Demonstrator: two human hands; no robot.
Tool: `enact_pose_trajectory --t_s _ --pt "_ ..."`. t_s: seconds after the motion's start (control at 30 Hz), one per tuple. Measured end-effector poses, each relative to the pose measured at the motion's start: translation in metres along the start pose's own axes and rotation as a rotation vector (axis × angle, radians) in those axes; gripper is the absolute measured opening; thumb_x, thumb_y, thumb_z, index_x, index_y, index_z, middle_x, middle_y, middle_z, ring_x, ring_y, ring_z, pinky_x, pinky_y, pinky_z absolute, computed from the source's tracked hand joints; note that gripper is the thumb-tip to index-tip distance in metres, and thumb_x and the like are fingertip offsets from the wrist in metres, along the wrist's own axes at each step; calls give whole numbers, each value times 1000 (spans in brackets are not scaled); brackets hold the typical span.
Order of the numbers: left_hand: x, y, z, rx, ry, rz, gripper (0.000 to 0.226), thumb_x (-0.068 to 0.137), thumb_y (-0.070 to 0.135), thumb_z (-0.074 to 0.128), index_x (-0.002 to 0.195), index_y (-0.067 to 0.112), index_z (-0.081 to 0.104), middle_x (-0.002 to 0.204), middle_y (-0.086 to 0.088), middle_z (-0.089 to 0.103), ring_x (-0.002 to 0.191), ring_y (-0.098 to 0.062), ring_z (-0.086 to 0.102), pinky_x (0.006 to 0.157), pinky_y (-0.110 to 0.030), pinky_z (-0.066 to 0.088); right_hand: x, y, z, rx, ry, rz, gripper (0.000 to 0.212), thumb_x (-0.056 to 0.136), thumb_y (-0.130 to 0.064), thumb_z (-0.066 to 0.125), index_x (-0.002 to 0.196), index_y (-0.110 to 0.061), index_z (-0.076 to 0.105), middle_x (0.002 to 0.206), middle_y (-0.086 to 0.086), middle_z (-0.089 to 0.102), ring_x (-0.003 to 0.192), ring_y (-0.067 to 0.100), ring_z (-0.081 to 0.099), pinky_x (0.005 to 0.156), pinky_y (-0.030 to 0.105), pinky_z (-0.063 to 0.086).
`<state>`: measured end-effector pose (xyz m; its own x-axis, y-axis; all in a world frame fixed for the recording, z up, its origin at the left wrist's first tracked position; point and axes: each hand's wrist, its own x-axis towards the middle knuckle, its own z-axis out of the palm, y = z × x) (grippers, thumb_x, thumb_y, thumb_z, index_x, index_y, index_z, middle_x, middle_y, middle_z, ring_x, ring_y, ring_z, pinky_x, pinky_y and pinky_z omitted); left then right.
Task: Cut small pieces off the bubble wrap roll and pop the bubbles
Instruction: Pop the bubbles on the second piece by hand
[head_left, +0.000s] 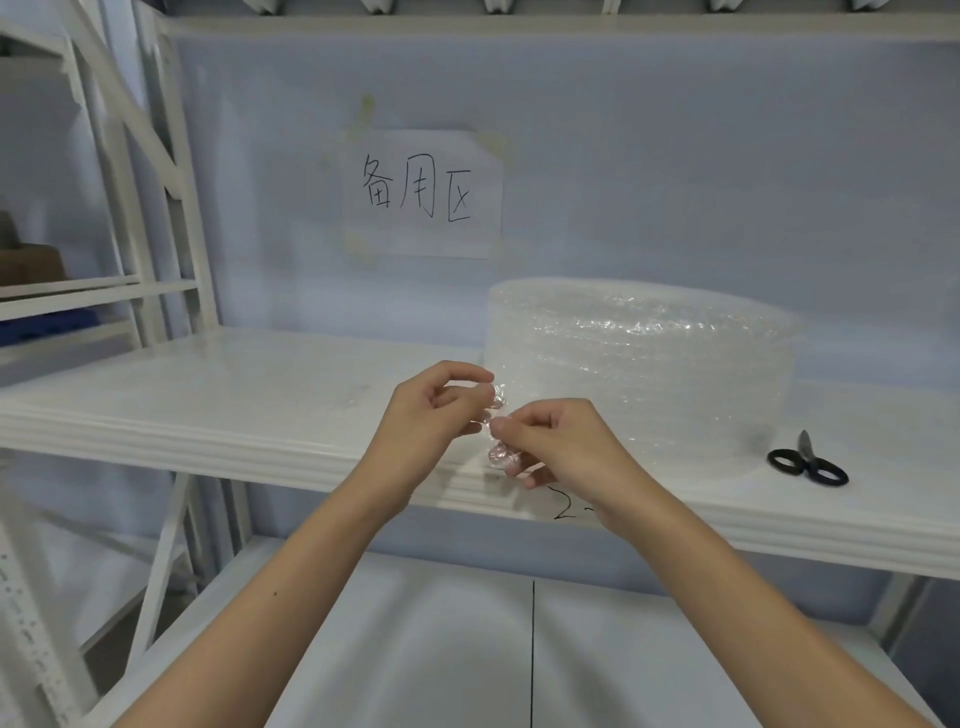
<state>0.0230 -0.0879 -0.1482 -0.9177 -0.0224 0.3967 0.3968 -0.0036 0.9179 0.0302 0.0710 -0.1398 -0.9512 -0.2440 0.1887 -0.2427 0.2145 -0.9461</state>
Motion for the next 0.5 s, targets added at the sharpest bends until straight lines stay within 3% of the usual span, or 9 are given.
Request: enact_pose_trajectory --t_s 0.23,0.5 --pt "11 -6 -14 -121 37 -59 17 87 5 67 103 9 67 84 -15 76 82 -25 67 88 -35 57 12 5 12 30 -39 20 11 90 -22 67 87 -13 72 84 8 74 66 16 64 56 25 52" --pt "17 -12 -25 -120 74 -68 17 84 1 70 100 6 67 77 -15 65 74 -20 63 81 -30 59 23 6 22 1 -33 29 11 90 -22 68 84 -13 70 79 1 71 63 16 61 52 23 49"
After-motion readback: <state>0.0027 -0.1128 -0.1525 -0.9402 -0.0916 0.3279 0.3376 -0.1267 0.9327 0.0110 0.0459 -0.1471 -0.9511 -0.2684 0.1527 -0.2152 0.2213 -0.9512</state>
